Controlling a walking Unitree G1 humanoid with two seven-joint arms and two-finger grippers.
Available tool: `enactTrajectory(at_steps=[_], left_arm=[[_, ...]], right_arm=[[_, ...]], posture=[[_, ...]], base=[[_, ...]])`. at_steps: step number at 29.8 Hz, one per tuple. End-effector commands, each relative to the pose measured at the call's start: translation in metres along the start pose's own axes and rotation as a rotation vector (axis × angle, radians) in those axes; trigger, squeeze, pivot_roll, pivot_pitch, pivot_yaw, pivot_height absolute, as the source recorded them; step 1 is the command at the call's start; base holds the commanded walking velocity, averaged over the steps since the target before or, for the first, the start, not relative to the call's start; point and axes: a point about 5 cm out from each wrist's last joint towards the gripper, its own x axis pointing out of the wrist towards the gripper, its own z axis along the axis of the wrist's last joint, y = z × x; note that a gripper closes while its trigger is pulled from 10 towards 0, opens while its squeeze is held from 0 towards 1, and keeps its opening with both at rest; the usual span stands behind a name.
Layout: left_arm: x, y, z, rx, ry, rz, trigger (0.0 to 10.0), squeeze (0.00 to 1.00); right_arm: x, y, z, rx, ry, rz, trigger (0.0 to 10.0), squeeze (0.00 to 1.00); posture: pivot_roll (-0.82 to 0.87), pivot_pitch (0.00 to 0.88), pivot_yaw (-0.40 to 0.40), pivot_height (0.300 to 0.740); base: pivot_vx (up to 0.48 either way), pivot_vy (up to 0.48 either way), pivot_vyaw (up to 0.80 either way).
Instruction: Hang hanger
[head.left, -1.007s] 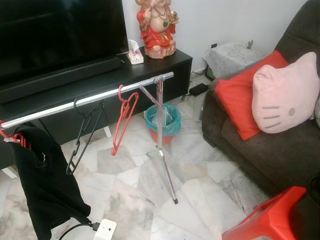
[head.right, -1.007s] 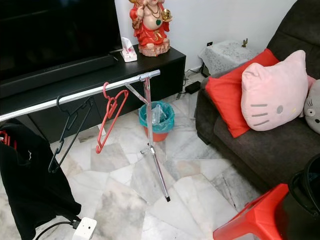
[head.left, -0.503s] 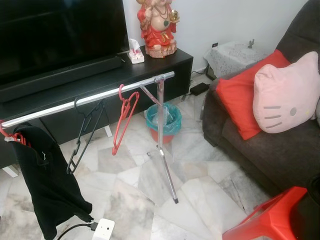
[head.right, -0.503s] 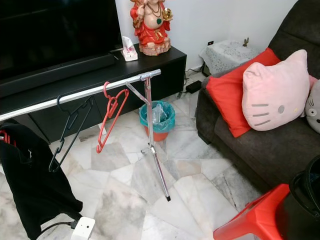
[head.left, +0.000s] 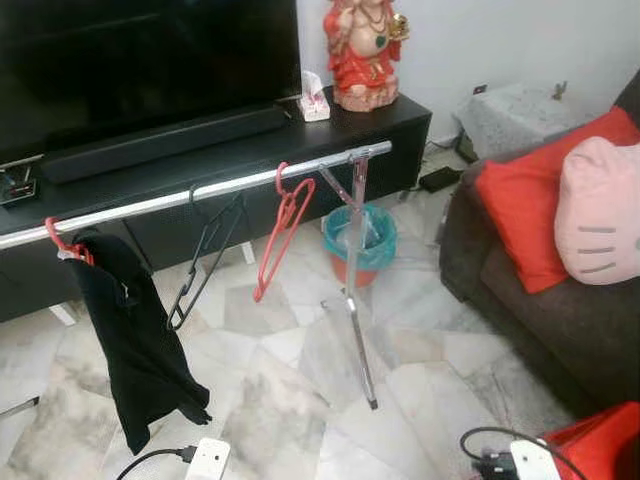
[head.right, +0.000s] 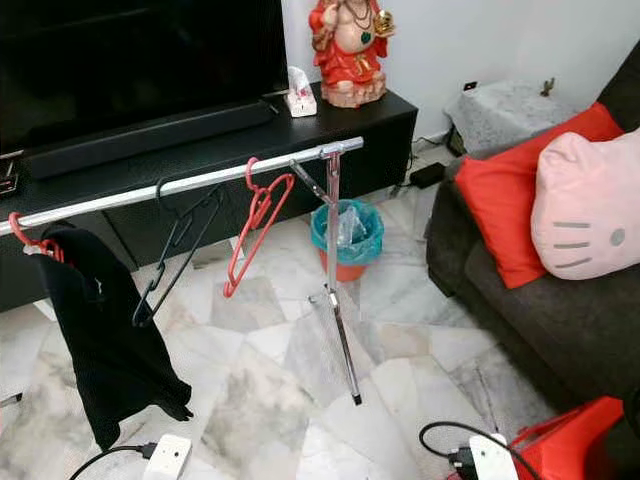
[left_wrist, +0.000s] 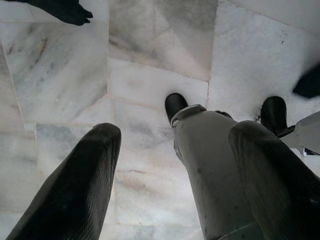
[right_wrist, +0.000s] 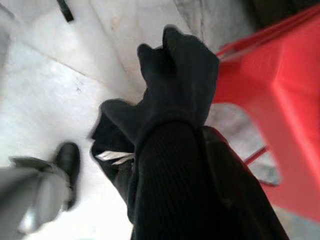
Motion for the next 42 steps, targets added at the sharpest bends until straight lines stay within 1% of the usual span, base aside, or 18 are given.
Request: enactTrajectory(at_steps=[1, 2, 4, 8, 10, 11, 12, 13, 16, 18, 24, 37, 42], left_arm=[[-0.001, 0.002, -0.003, 0.001, 0.011, 0.011, 10.0, 0.00], [-0.001, 0.003, -0.003, 0.002, 0.010, 0.012, 10.0, 0.00], [-0.001, 0.003, -0.003, 0.000, 0.009, 0.013, 10.0, 0.00], [-0.001, 0.003, -0.004, -0.018, 0.006, 0.019, 10.0, 0.00], [-0.001, 0.003, -0.004, -0.018, 0.006, 0.019, 10.0, 0.00], [-0.001, 0.003, -0.005, -0.046, 0.005, 0.031, 10.0, 0.00], [-0.001, 0.003, -0.005, -0.046, 0.005, 0.031, 10.0, 0.00], [-0.001, 0.003, -0.006, -0.048, 0.009, 0.039, 10.0, 0.00], [-0.001, 0.003, -0.006, -0.050, 0.010, 0.041, 10.0, 0.00], [-0.001, 0.004, -0.007, -0.054, 0.012, 0.045, 10.0, 0.00], [-0.001, 0.003, -0.007, -0.054, 0.012, 0.040, 10.0, 0.00], [-0.002, 0.004, -0.007, -0.065, 0.006, 0.042, 10.0, 0.00], [-0.002, 0.005, -0.007, -0.064, 0.004, 0.043, 10.0, 0.00]], right_arm=[[0.000, 0.007, 0.008, 0.061, -0.047, 0.005, 10.0, 0.00], [0.000, 0.014, 0.014, 0.091, -0.083, 0.013, 10.0, 0.00], [0.000, 0.021, 0.019, 0.110, -0.109, 0.023, 10.0, 0.00], [-0.002, 0.039, 0.024, 0.161, -0.132, 0.051, 10.0, 0.00], [-0.002, 0.039, 0.024, 0.161, -0.132, 0.051, 10.0, 0.00], [-0.003, 0.050, 0.024, 0.175, -0.139, 0.084, 10.0, 0.00], [-0.003, 0.050, 0.024, 0.175, -0.139, 0.084, 10.0, 0.00], [-0.006, 0.064, 0.022, 0.218, -0.140, 0.126, 10.0, 0.00], [-0.006, 0.068, 0.021, 0.224, -0.137, 0.135, 10.0, 0.00], [-0.008, 0.074, 0.015, 0.208, -0.109, 0.158, 10.0, 0.00], [-0.008, 0.073, 0.010, 0.199, -0.098, 0.163, 10.0, 0.00], [-0.007, 0.072, 0.010, 0.195, -0.090, 0.166, 10.0, 0.00], [-0.008, 0.072, 0.005, 0.181, -0.073, 0.172, 10.0, 0.00]], posture=[[-0.09, 0.000, 0.046, 0.740], [-0.09, 0.000, 0.046, 0.740], [-0.09, 0.000, 0.052, 0.740], [-0.08, 0.000, 0.055, 0.740], [-0.08, 0.000, 0.055, 0.740], [-0.08, 0.000, 0.057, 0.740], [-0.08, 0.000, 0.057, 0.740], [-0.07, 0.000, 0.059, 0.740], [-0.07, 0.000, 0.059, 0.740], [-0.07, 0.000, 0.060, 0.740], [-0.07, 0.000, 0.060, 0.740], [-0.07, 0.000, 0.072, 0.740], [-0.07, 0.000, 0.074, 0.740]], base=[[0.000, 0.000, 0.00], [0.000, 0.000, 0.00], [0.000, 0.000, 0.00], [0.000, 0.000, 0.00], [0.000, 0.000, 0.00], [0.000, 0.000, 0.00], [0.000, 0.000, 0.00], [0.000, 0.000, 0.00], [0.000, 0.000, 0.00], [0.000, 0.000, 0.00], [0.000, 0.000, 0.00], [0.000, 0.000, 0.00], [0.000, 0.000, 0.00]])
